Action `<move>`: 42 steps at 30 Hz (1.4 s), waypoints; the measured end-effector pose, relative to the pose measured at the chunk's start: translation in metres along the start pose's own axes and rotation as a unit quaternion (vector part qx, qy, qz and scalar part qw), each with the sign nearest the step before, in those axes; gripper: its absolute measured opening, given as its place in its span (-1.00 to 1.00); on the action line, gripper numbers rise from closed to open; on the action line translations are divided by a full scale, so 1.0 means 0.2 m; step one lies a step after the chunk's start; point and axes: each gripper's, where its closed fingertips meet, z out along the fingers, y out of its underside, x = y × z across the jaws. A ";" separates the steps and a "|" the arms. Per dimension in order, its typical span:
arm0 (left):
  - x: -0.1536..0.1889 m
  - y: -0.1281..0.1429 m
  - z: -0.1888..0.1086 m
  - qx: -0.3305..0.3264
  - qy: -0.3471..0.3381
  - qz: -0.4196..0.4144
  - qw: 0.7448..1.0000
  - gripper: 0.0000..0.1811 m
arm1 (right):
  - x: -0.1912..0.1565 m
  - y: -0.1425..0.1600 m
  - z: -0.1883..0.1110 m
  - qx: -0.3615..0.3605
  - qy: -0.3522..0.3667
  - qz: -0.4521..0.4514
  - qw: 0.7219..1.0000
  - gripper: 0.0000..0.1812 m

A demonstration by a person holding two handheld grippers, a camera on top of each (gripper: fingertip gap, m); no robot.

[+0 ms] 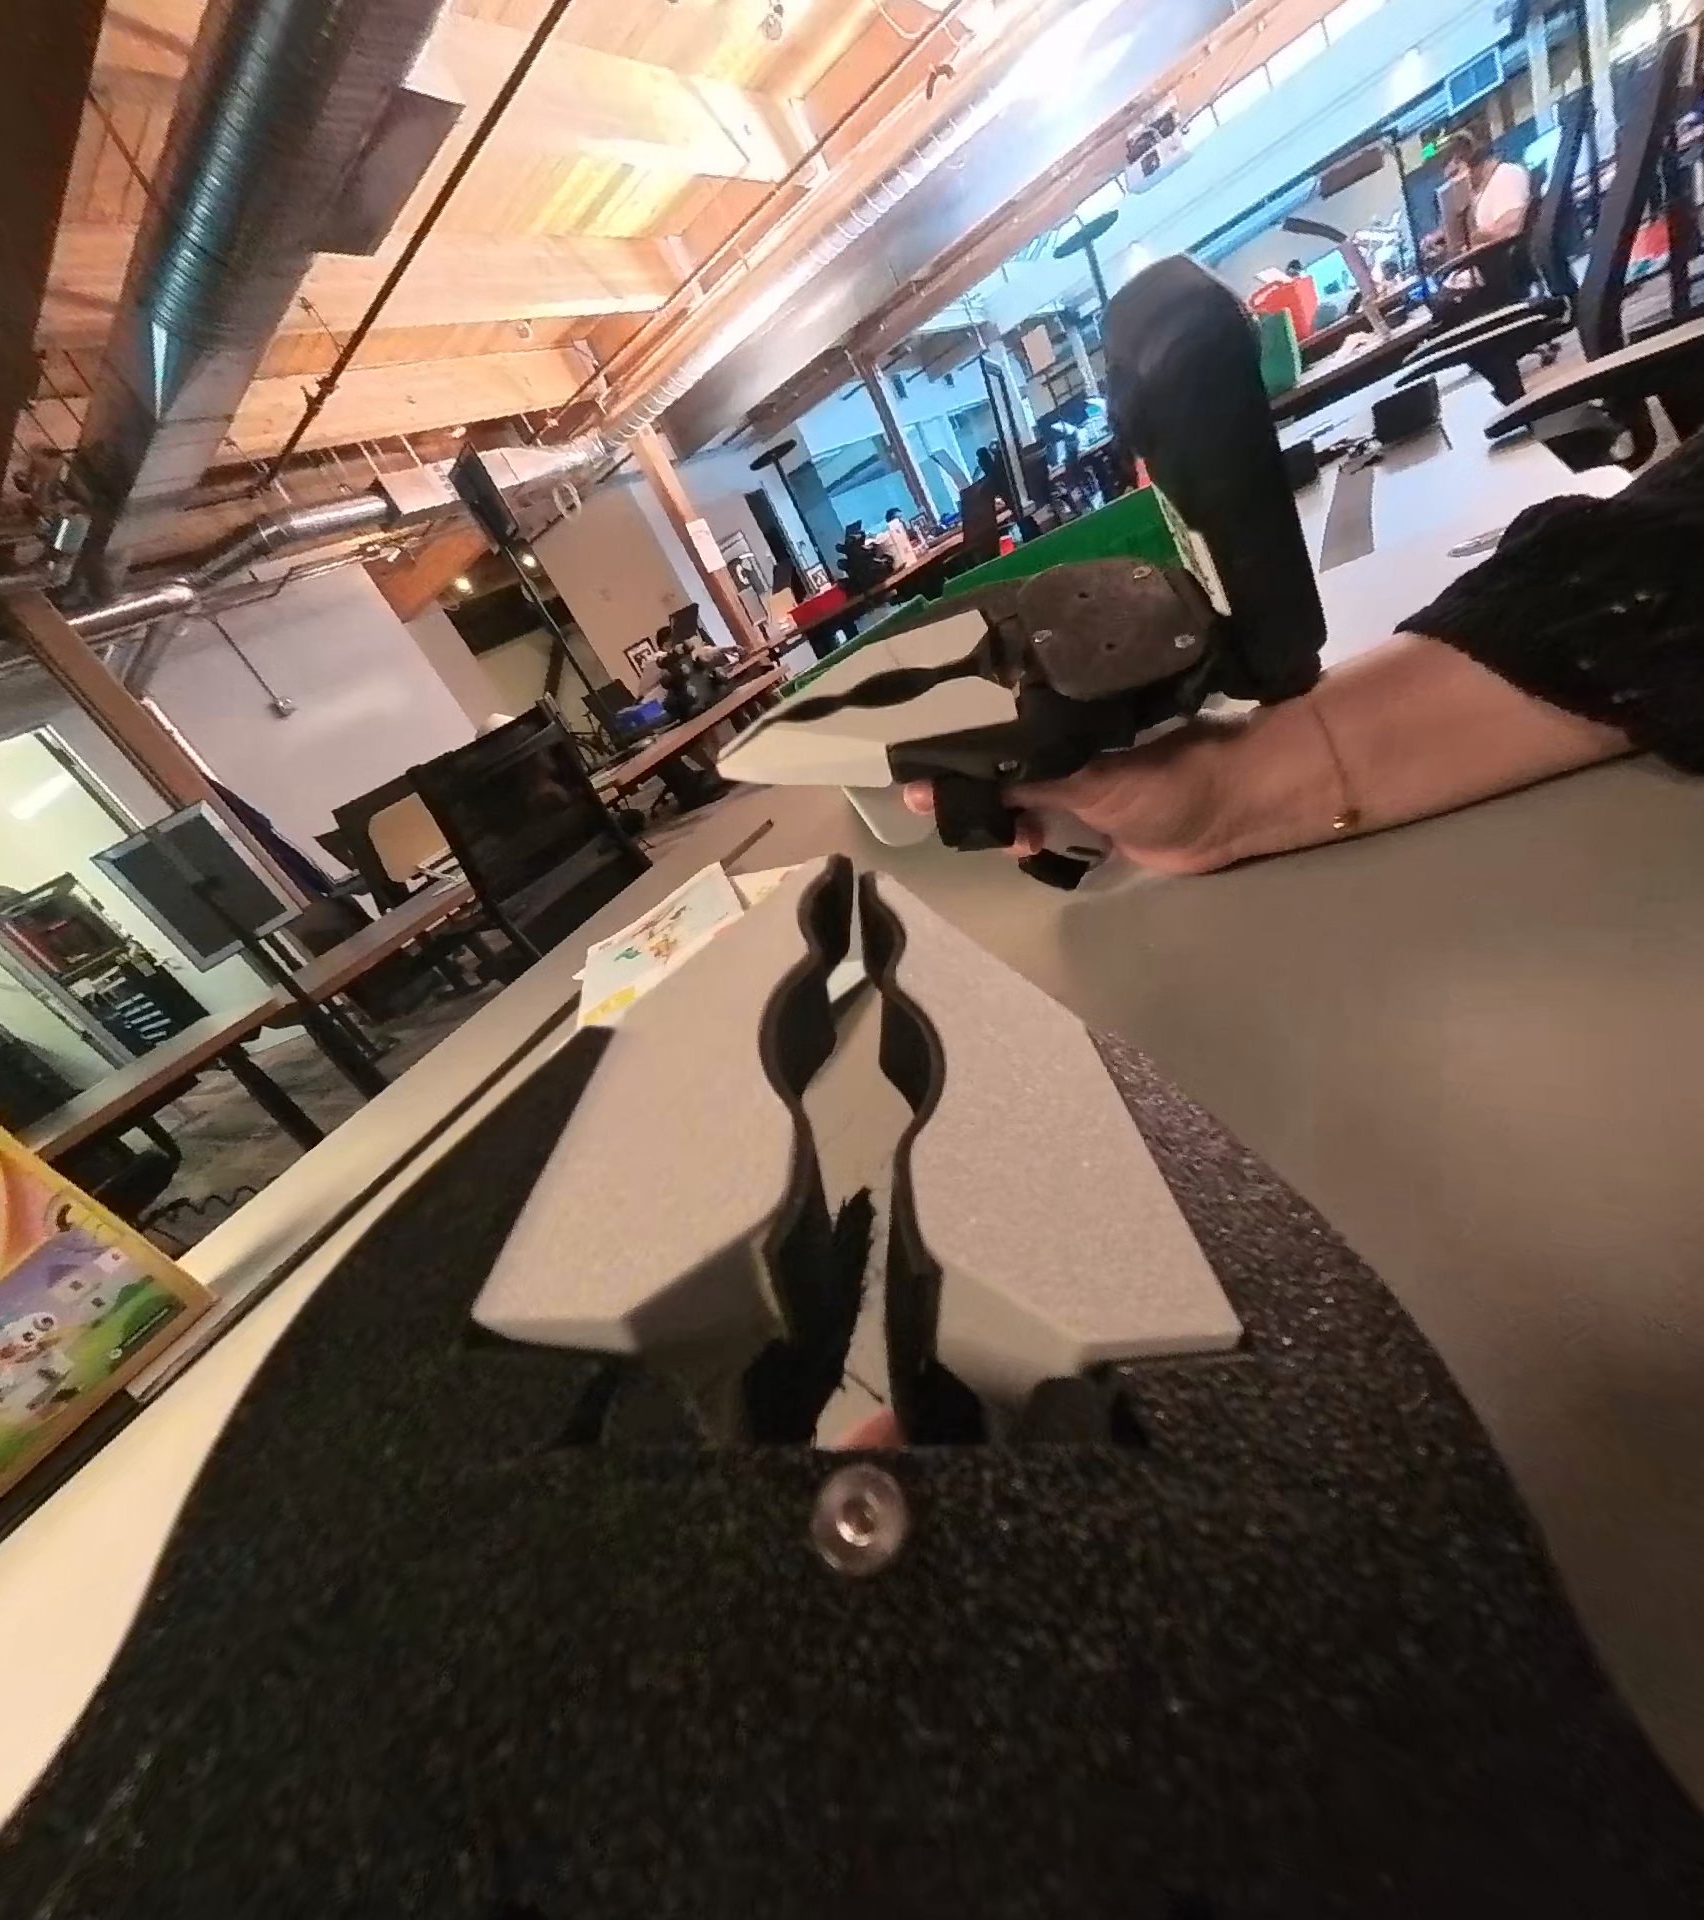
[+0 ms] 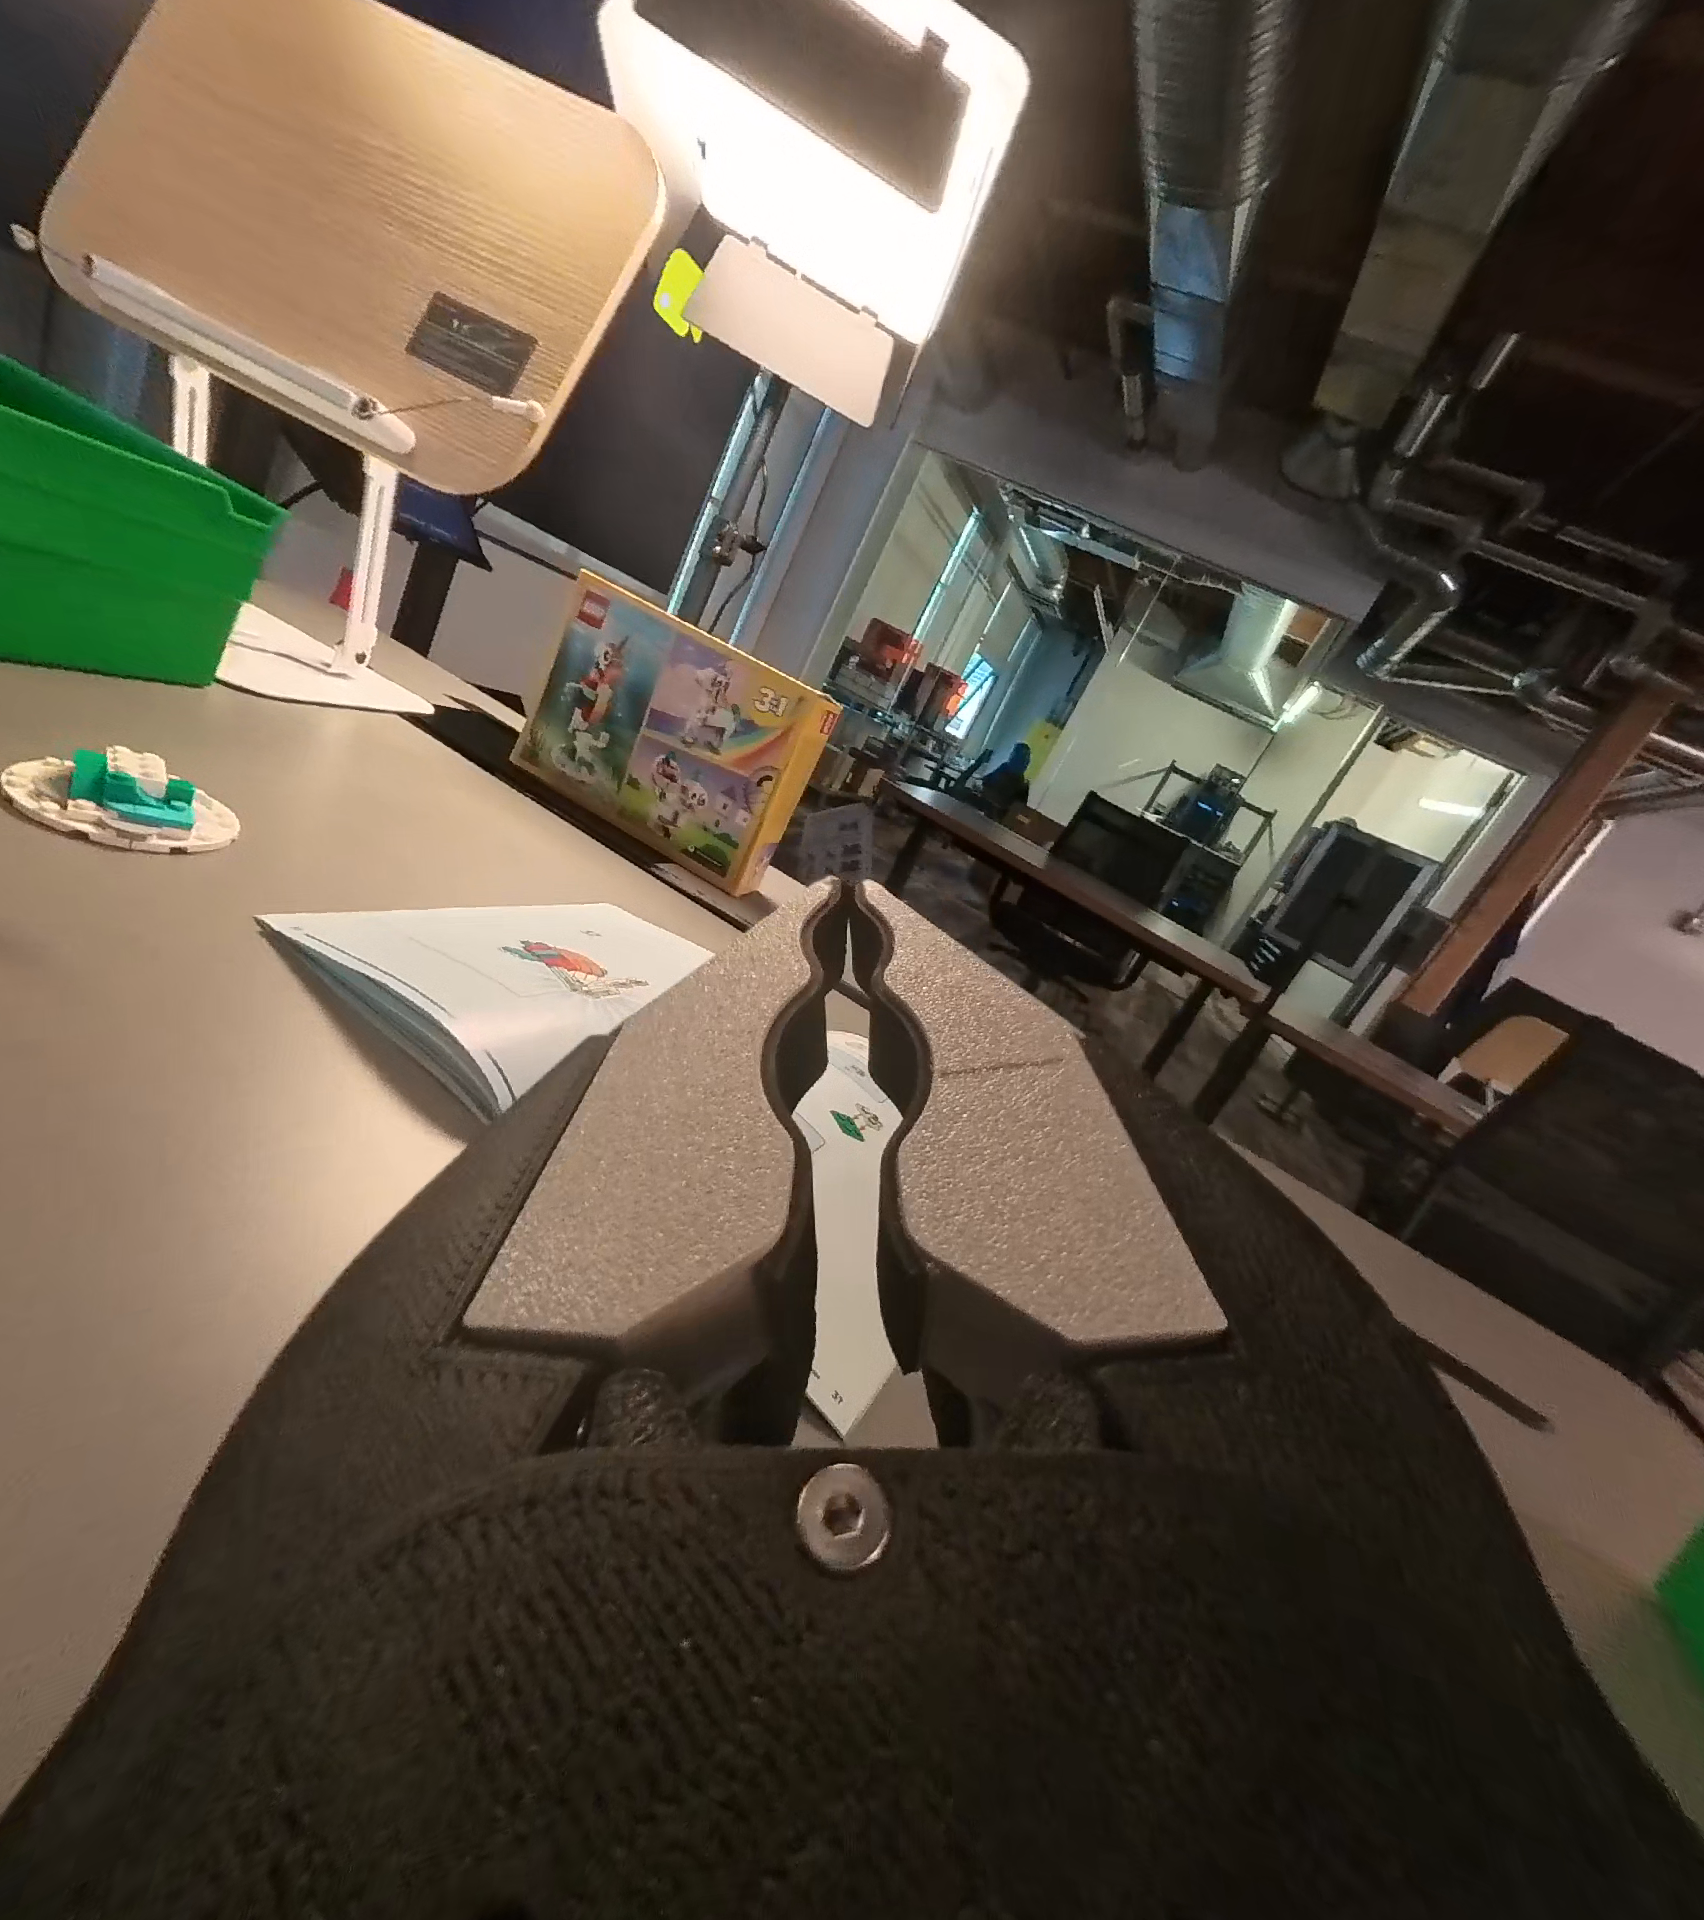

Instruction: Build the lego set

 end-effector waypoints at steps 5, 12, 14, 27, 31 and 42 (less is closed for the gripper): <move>-0.02 -0.04 -0.01 0.015 -0.004 0.001 1.000 -1.00 | -0.03 0.00 0.01 -0.001 -0.010 -0.008 1.000 -1.00; -0.11 -0.03 -0.03 0.011 -0.019 -0.100 0.995 -0.94 | -0.04 0.02 0.02 -0.006 -0.013 -0.020 1.000 -1.00; -0.12 -0.01 -0.03 0.010 -0.024 -0.114 0.993 -0.88 | -0.04 0.02 0.02 -0.007 -0.012 -0.017 1.000 -1.00; -0.04 -0.03 -0.01 0.029 -0.006 -0.101 0.994 -0.63 | 0.00 -0.02 -0.01 0.027 -0.010 0.037 0.999 -0.89; -0.06 -0.03 -0.02 0.042 -0.019 -0.074 0.996 -0.63 | -0.02 -0.04 -0.01 0.032 -0.009 -0.007 0.999 -0.72; -0.08 0.00 0.00 0.022 -0.043 -0.013 0.999 -0.17 | -0.06 -0.08 -0.02 0.049 -0.019 -0.041 0.998 -0.58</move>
